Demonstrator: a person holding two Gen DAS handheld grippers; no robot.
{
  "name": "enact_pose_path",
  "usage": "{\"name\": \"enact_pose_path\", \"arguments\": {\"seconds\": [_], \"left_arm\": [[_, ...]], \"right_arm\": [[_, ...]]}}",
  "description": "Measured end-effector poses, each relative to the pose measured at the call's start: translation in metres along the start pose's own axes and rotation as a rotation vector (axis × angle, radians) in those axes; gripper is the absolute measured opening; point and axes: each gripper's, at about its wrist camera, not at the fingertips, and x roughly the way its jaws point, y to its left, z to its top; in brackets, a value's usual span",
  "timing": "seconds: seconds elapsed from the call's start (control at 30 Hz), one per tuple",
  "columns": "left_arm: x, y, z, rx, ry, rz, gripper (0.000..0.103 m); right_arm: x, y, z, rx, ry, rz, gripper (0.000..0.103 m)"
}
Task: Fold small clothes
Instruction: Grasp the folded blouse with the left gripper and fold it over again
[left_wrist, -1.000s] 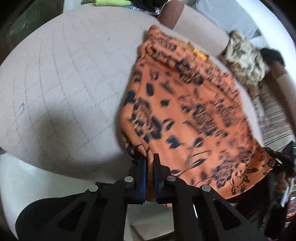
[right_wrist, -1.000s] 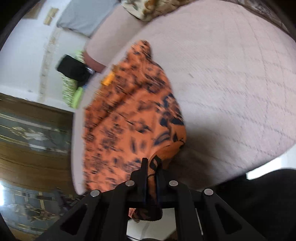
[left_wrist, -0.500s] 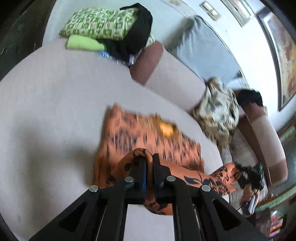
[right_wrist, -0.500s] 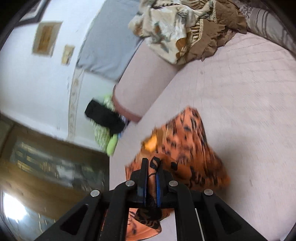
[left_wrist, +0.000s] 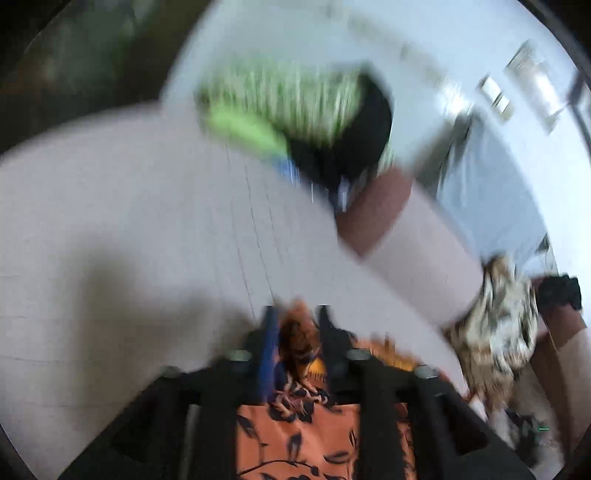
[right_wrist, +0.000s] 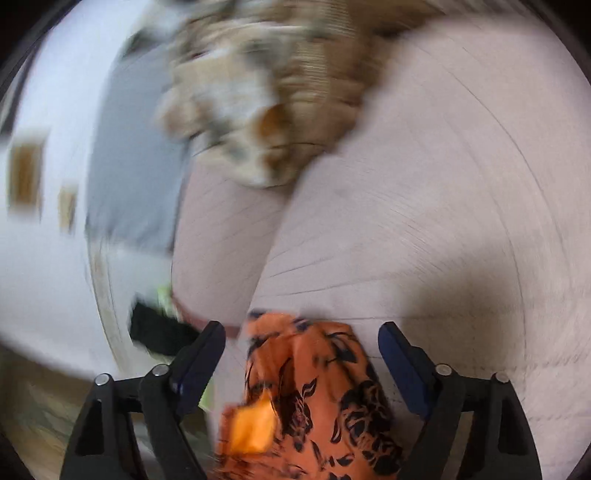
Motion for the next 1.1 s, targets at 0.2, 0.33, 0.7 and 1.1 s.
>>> {"name": "enact_pose_path", "arguments": {"seconds": [0.2,0.33,0.7,1.1], "left_arm": [[-0.021,0.004,-0.007,-0.032,-0.022,0.104,0.083],[0.017,0.014,-0.023,-0.001,0.143,0.213,0.082],[0.026,0.046,-0.01,-0.168,0.168,0.192,0.082],[0.032,0.0,-0.029,0.09,0.191,0.244,0.083]], "right_arm": [[0.036,0.11,-0.108,-0.52,0.271,-0.014,0.045],[0.096,0.148,-0.202,-0.681,0.482,-0.047,0.038],[0.234,0.225,-0.159,-0.484,0.255,-0.176,0.038],[0.05,0.094,-0.125,-0.611,0.168,-0.403,0.039]]}}
